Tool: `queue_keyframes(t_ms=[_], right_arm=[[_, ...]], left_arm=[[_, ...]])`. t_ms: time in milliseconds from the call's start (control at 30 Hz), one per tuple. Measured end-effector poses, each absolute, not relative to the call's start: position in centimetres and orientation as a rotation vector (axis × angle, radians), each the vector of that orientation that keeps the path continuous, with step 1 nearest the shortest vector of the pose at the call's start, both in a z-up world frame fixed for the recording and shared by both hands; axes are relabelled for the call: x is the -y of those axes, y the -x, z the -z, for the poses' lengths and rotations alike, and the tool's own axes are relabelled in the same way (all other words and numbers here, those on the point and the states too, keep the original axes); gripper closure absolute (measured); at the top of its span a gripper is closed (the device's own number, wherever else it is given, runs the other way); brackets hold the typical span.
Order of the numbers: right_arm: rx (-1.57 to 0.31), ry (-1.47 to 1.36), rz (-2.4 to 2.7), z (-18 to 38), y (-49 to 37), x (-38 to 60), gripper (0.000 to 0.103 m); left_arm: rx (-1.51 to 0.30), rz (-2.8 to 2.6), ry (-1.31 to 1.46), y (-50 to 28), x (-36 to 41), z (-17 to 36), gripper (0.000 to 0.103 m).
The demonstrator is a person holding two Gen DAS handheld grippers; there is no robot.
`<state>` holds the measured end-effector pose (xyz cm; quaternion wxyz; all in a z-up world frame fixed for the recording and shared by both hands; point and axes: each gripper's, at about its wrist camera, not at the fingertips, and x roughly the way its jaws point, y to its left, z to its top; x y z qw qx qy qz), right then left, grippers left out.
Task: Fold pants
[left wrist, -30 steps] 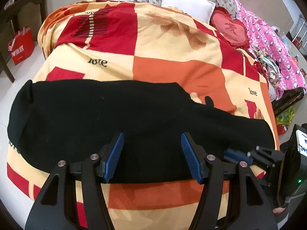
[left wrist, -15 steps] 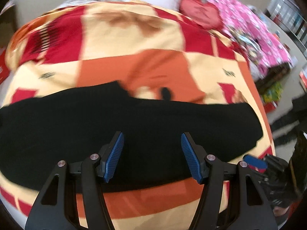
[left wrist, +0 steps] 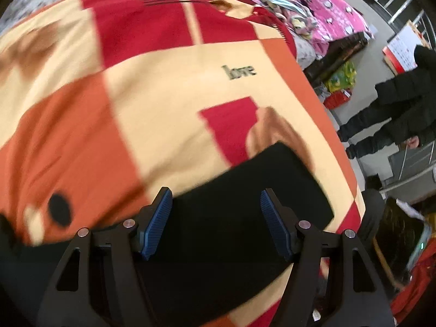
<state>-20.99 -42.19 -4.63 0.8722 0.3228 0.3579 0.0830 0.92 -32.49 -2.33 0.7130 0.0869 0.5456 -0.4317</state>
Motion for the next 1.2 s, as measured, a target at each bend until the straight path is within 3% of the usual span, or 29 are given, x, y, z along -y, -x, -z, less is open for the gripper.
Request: queue_keyframes(t_ms=[300,333,400,433,467,500,533,567,600,700,1033,1200], right_arm=[[-0.718,-0.674,-0.21,4.6,20.6,42.7,0.055],[-0.71,-0.679,-0.211,4.6,20.5,42.8,0.055],[-0.687,-0.673,-0.214,4.6,20.1,42.8,0.055],[-0.685,-0.66,-0.21,4.6,20.0,42.7,0.057],[-0.678,-0.657,-0.204,4.7,19.7,42.7,0.066],[-0.676,-0.665,-0.189,4.9,19.3,42.8,0.073],[-0.679,-0.673,-0.179,5.2,18.9,43.0,0.083],[-0.674,-0.686,-0.185,5.3,18.6,43.2,0.087],[-0.67,-0.692,-0.188,5.2,18.3,43.3,0.089],[-0.648,-0.639,-0.186,3.7,17.9,42.5,0.091],[-0.567,-0.398,-0.373,-4.6,14.6,35.0,0.096],[-0.61,-0.335,-0.476,-4.5,11.7,29.9,0.097]], left_arm=[[-1.205,0.994,-0.322,-0.1,38.1,3.4,0.035],[-1.2,0.998,-0.332,0.2,38.3,3.5,0.028],[-1.16,1.003,-0.401,1.3,39.2,3.6,0.025],[-1.143,1.011,-0.428,1.6,39.4,3.7,0.025],[-1.124,1.019,-0.449,1.9,39.7,3.8,0.025],[-1.11,1.024,-0.447,1.9,39.7,3.8,0.031],[-1.106,1.041,-0.433,1.9,39.6,3.7,0.045],[-1.116,1.064,-0.42,1.8,39.5,3.7,0.054],[-1.147,1.088,-0.395,1.6,39.4,3.7,0.068],[-1.21,1.088,-0.315,0.0,38.3,3.5,0.089],[-1.09,1.027,-0.084,-2.6,26.5,-4.7,0.089],[-1.033,0.886,0.016,-3.8,18.0,-6.0,0.089]])
